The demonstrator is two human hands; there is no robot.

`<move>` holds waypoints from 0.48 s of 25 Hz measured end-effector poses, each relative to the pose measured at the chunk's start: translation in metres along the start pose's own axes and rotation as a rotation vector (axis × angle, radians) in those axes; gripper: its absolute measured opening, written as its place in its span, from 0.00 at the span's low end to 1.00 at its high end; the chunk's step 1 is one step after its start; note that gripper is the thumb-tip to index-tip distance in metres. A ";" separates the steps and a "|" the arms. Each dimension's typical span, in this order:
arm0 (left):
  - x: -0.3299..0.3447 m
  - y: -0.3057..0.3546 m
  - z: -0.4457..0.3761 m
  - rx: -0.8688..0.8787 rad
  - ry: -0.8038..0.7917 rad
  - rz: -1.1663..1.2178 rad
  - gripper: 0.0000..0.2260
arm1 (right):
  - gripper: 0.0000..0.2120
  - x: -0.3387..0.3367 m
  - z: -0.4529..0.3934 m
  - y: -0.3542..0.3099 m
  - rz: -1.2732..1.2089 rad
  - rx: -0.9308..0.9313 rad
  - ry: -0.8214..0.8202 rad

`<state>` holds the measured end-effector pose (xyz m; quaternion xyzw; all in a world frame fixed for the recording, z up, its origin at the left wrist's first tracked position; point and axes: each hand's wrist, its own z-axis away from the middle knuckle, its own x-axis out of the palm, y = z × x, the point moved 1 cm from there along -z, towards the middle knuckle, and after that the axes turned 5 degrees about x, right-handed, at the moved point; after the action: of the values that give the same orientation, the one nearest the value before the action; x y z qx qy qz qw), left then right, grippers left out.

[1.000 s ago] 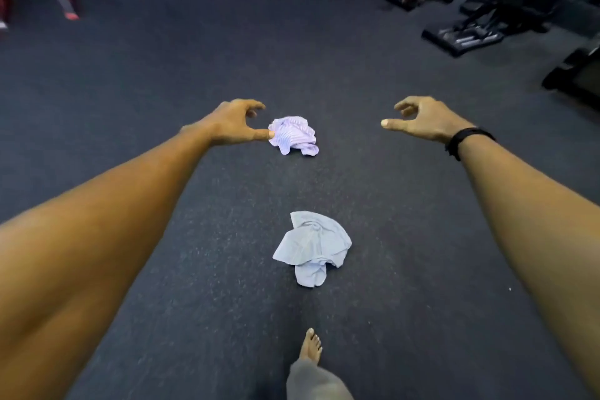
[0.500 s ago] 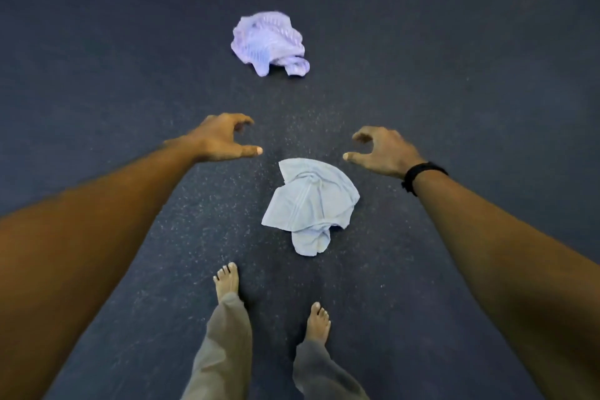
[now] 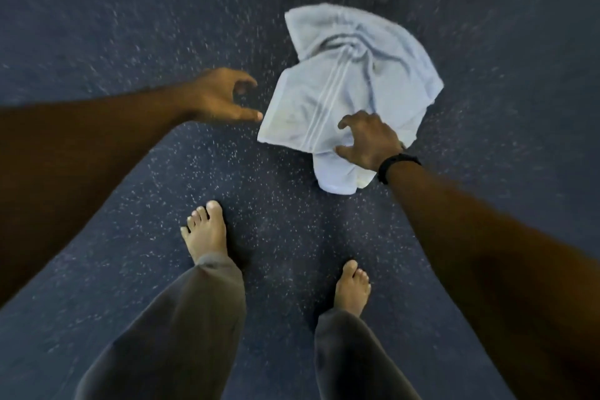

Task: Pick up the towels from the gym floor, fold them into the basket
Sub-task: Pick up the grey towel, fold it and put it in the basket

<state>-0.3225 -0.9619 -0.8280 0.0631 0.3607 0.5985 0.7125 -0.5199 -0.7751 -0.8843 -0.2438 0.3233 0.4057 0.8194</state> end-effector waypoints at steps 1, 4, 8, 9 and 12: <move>0.012 -0.013 -0.007 -0.005 -0.012 0.010 0.32 | 0.27 0.020 -0.009 0.002 0.074 -0.030 0.008; 0.041 -0.048 -0.023 -0.028 -0.044 0.003 0.32 | 0.25 0.076 -0.032 0.006 0.371 -0.081 0.040; 0.038 -0.058 -0.019 -0.011 -0.052 -0.051 0.31 | 0.10 0.068 -0.037 0.001 0.210 -0.054 0.263; 0.029 -0.050 -0.014 -0.006 -0.044 -0.058 0.31 | 0.10 0.049 -0.032 -0.003 0.031 -0.035 0.262; -0.009 0.000 0.015 0.026 -0.004 -0.073 0.32 | 0.09 -0.032 0.000 -0.010 -0.416 -0.034 0.241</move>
<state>-0.3136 -0.9652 -0.8126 0.0601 0.3691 0.5672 0.7338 -0.5262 -0.7971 -0.8600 -0.3655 0.3548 0.2013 0.8366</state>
